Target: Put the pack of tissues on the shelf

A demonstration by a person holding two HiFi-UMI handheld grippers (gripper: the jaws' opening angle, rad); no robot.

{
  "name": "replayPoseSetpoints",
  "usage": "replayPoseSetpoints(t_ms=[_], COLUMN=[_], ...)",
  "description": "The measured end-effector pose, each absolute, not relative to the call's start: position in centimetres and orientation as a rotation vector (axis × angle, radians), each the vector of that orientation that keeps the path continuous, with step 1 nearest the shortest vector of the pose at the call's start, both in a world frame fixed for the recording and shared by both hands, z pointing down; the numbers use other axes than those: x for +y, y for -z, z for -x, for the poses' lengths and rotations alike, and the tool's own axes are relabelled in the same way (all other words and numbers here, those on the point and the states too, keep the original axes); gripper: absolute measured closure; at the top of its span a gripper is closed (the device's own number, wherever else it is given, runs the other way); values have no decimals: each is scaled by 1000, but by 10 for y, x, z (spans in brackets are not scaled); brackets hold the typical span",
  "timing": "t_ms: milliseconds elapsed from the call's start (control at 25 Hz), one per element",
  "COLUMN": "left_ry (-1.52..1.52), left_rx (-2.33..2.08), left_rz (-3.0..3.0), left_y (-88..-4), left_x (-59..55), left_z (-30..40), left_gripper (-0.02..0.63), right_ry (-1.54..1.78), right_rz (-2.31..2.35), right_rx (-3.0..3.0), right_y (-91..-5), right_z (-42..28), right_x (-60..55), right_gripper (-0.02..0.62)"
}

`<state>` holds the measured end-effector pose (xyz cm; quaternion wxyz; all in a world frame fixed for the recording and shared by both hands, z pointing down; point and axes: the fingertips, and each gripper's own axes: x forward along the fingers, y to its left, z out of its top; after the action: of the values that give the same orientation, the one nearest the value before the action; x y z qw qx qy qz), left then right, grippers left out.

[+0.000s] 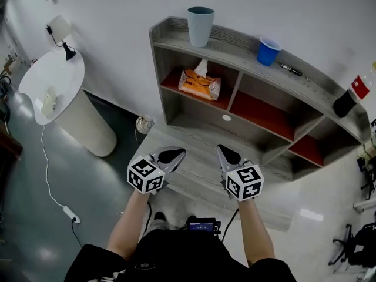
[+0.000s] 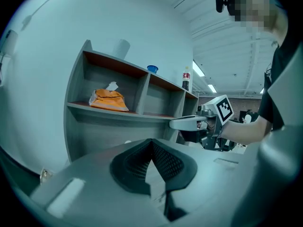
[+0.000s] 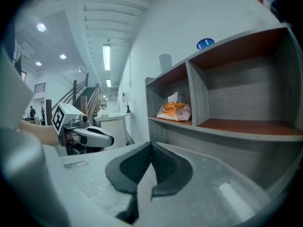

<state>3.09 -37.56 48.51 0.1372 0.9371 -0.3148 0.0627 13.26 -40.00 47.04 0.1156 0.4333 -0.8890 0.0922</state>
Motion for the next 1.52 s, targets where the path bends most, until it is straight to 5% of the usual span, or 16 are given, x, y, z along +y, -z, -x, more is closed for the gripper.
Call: replayPoseSetpoints(t_ms=[1520], left_ry=[-178], left_rx=[-625], left_rz=[-2837], left_y=[-508], left_x=[-242], left_z=[67], left_gripper=[604], right_ry=[-312], right_rz=[-1559], right_rx=[-2455], right_y=[-491], right_z=[-47], right_x=[-239], right_gripper=[592])
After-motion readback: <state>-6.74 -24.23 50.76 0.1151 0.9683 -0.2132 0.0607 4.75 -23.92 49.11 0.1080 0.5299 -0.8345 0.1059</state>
